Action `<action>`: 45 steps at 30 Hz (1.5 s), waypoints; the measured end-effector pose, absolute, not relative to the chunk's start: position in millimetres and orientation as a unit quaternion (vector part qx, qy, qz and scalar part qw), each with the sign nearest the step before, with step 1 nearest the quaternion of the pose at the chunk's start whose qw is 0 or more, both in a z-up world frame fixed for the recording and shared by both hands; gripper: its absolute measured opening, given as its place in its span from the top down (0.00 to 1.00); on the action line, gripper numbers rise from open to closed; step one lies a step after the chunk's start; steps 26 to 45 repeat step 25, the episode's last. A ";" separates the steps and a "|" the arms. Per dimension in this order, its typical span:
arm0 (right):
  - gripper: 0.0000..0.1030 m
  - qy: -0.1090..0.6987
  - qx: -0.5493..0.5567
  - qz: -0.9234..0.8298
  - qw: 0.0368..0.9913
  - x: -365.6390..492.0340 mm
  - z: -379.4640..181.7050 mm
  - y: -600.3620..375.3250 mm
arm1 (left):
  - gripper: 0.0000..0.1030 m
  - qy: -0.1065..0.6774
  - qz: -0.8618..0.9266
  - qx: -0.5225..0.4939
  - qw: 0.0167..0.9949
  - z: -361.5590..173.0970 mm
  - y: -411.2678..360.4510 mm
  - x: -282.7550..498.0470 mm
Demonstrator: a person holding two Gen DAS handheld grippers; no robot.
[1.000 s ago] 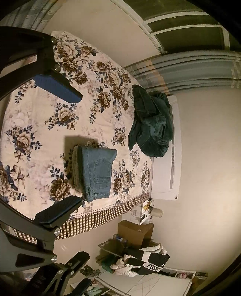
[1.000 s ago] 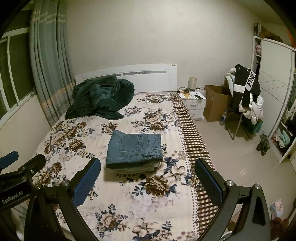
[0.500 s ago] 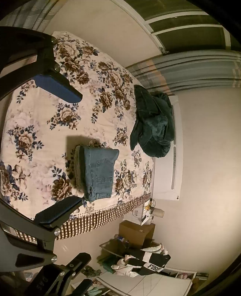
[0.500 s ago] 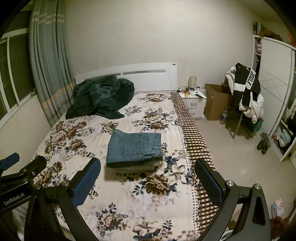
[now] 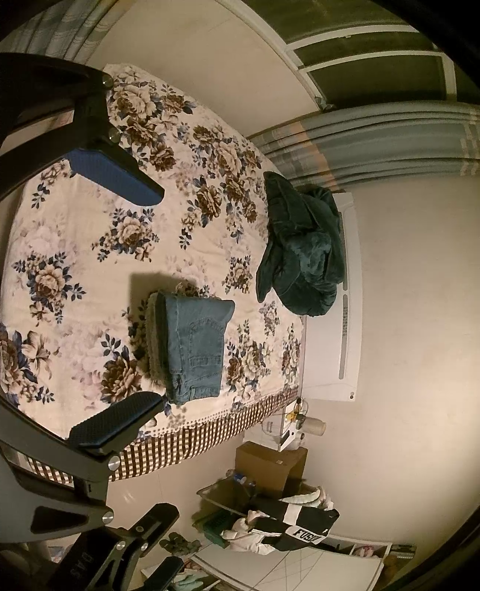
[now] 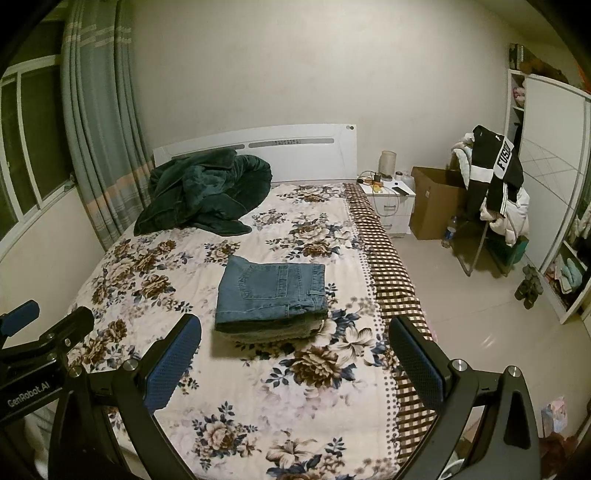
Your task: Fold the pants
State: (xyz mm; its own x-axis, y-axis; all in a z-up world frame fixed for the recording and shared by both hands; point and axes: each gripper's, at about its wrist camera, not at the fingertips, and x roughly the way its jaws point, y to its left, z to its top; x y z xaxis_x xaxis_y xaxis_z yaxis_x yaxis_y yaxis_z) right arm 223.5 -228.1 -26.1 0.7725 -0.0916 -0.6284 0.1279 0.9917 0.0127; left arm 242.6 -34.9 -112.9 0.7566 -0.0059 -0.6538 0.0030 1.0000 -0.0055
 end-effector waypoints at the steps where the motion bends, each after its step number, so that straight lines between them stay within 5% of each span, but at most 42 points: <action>1: 0.00 0.332 0.028 -0.058 0.941 223.7 -26.2 -228.1 | 0.00 0.349 -0.003 -0.003 0.937 -111.9 -34.0 243.0; 45: 0.00 0.334 0.024 -0.058 0.940 226.2 -18.7 -227.9 | 0.00 0.333 -0.001 -0.005 0.943 -105.2 -29.6 244.5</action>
